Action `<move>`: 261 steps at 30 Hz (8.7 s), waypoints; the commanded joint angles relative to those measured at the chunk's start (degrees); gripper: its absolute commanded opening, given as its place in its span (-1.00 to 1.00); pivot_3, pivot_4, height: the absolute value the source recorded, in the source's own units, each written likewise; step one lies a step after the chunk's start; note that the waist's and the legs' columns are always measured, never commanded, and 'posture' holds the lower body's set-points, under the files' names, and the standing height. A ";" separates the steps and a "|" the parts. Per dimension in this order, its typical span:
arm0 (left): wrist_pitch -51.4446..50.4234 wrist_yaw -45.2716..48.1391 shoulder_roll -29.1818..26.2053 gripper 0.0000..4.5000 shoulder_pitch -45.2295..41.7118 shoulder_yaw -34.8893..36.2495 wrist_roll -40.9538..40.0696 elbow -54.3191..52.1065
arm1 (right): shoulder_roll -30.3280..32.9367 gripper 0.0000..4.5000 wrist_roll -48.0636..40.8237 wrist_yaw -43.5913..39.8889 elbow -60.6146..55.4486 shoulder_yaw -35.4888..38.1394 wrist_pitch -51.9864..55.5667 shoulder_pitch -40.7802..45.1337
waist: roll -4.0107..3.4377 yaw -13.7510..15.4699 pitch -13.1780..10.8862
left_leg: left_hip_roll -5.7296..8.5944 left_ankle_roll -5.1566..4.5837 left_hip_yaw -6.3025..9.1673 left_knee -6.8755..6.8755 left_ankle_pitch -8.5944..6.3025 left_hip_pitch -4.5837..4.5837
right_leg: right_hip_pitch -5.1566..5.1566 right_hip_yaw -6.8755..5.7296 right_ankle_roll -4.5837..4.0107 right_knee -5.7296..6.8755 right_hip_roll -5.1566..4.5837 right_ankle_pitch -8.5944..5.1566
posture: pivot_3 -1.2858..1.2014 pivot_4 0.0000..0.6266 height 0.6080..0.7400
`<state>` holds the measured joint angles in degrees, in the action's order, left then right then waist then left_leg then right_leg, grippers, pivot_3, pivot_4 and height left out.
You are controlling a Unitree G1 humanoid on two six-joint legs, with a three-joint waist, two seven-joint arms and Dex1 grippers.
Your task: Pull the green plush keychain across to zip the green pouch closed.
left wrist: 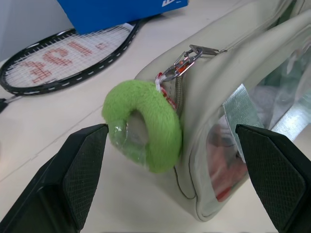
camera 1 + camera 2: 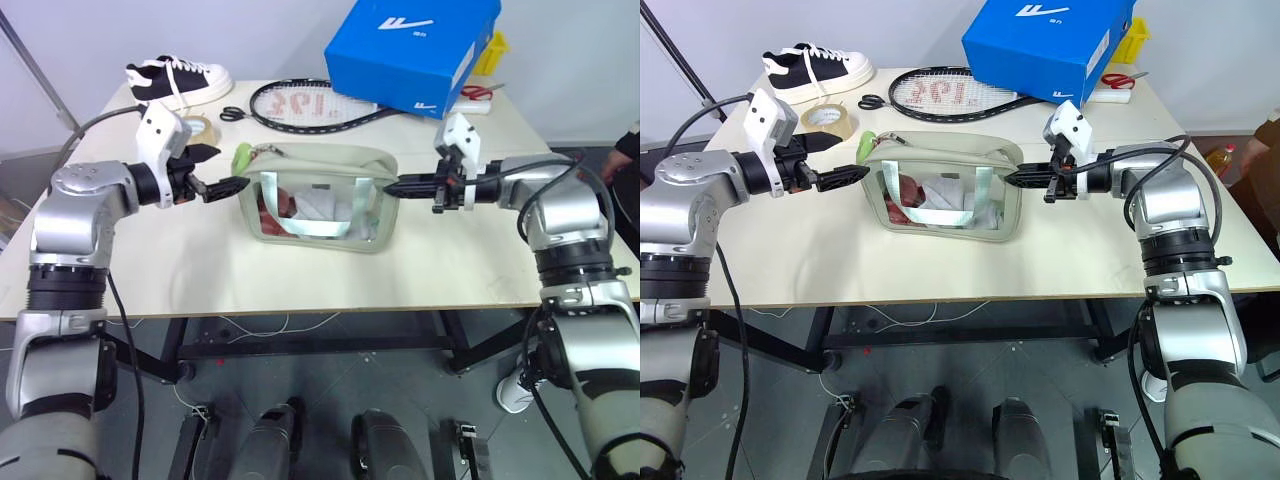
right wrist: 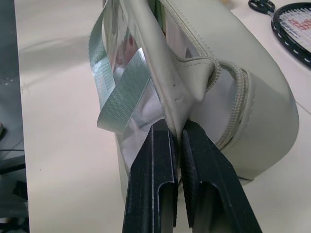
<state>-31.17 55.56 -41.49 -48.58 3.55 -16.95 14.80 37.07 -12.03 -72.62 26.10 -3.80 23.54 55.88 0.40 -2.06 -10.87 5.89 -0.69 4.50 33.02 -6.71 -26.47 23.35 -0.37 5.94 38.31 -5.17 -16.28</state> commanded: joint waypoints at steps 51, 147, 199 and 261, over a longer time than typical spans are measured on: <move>10.33 -1.79 8.00 1.00 -13.85 2.28 2.36 29.60 | 1.12 -0.98 3.92 -0.41 -16.01 -6.38 -7.32 -1.01 | 0.04 1.09 0.01 | -0.01 -0.03 -0.01 0.09 0.00 -0.01 | -0.02 -0.03 0.01 0.01 0.08 0.01 | 0.03 -0.52 1.00; 3.80 10.91 0.96 -1.00 -0.86 -6.92 4.22 -6.13 | -6.91 0.63 -2.31 2.73 10.39 1.00 3.17 21.42 | 0.04 1.04 0.00 | -0.07 0.07 -0.01 0.03 -0.07 0.05 | -0.04 -0.02 0.00 -0.02 0.12 0.00 | 0.03 -0.52 1.00; 6.43 9.81 3.18 -1.00 -3.01 -8.86 4.27 -3.26 | -9.86 -0.99 0.03 23.68 1.58 5.17 20.81 18.18 | 0.00 0.90 0.00 | -0.03 0.07 -0.01 -0.05 0.00 -0.04 | 0.12 0.01 -0.03 0.05 0.13 0.03 | 0.03 -0.52 1.00; -4.82 4.20 2.84 -1.00 3.05 -8.31 -1.90 -12.49 | -18.41 -0.99 0.40 59.51 -9.75 15.37 10.70 -18.51 | -0.01 0.90 0.08 | -0.15 -0.03 -0.01 0.00 0.02 0.18 | -0.26 0.02 -0.04 -0.12 0.13 0.02 | 0.03 -0.52 1.00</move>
<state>-35.48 59.81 -38.35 -45.77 -4.63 -19.22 2.15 19.80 -9.94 -13.65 18.20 11.32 32.53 37.74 0.39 -1.16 -10.79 5.72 -0.72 4.49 33.02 -6.68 -26.29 23.09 -0.36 5.90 38.19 -5.03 -16.26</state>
